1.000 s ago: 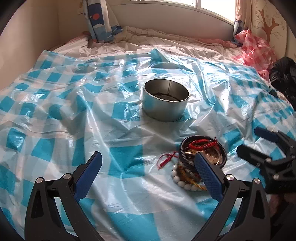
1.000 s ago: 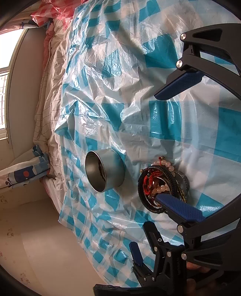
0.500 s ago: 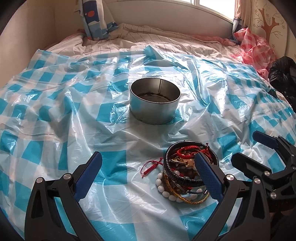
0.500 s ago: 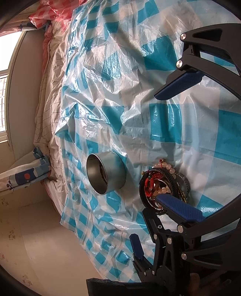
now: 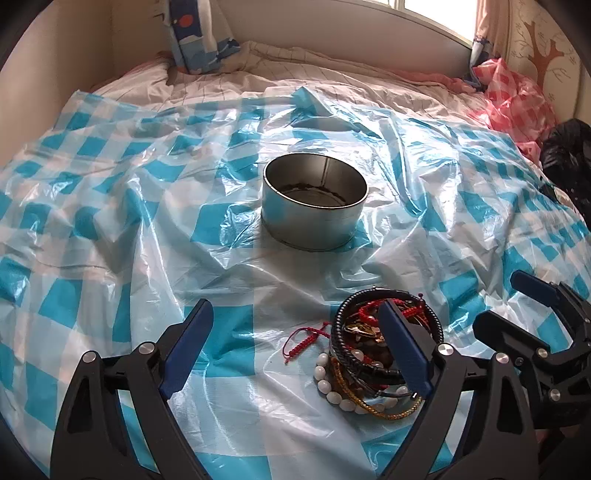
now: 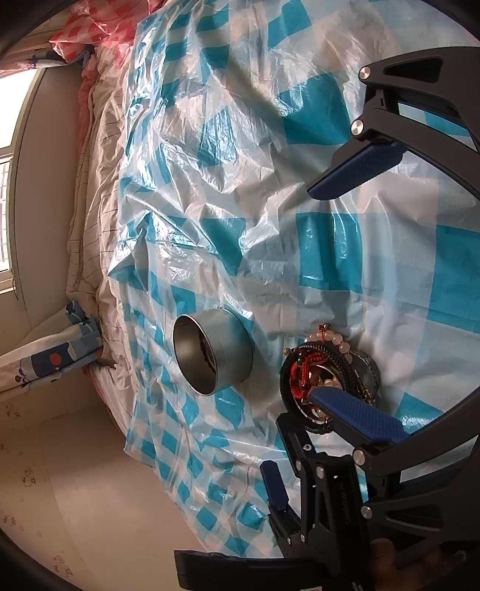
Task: Organize jewelry
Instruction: 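Move both tools toward the jewelry pile beside the steel tin, then close the left gripper on the black ring bracelet, then lift the black bracelet with the left gripper while the right gripper approaches the pile, then grasp the red beaded bracelet with the right gripper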
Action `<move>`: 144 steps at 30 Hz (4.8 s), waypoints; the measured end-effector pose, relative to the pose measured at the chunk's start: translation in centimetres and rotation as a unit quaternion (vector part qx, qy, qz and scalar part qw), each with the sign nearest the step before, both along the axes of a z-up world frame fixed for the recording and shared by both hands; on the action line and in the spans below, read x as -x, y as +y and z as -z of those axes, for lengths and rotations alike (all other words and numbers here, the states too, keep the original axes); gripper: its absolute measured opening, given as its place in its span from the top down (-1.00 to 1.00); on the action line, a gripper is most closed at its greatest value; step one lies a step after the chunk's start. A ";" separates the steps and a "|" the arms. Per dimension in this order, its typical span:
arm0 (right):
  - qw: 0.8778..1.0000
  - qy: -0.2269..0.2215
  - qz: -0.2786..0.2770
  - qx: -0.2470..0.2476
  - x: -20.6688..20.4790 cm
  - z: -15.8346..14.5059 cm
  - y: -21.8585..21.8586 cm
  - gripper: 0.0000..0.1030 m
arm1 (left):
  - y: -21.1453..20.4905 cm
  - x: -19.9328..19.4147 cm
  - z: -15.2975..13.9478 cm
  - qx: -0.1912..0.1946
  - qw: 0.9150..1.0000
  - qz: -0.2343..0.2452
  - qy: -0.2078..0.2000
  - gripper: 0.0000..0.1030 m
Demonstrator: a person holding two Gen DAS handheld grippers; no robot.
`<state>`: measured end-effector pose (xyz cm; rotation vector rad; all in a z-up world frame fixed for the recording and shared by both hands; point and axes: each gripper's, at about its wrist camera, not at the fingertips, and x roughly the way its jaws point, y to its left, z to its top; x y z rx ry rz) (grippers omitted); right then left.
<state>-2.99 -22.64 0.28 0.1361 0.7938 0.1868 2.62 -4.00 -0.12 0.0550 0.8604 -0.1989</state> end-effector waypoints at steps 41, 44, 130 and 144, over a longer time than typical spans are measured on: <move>0.994 -0.106 -0.007 -0.007 6.2 -7.4 1.8 -0.89 | 1.7 8.3 -6.8 -0.051 0.991 -0.083 -0.096 -0.74; 0.995 -0.102 -0.002 -0.012 6.0 -7.2 1.4 -0.89 | 2.0 7.8 -6.6 -0.046 0.992 -0.086 -0.082 -0.74; 0.990 0.016 -0.132 0.041 -3.5 -0.4 7.7 -0.89 | 9.3 -2.1 -1.1 0.210 0.975 -0.068 0.013 0.88; 0.981 0.095 -0.166 0.041 -8.5 3.6 10.6 0.24 | 9.8 -2.5 -1.1 0.222 0.973 -0.068 0.015 0.88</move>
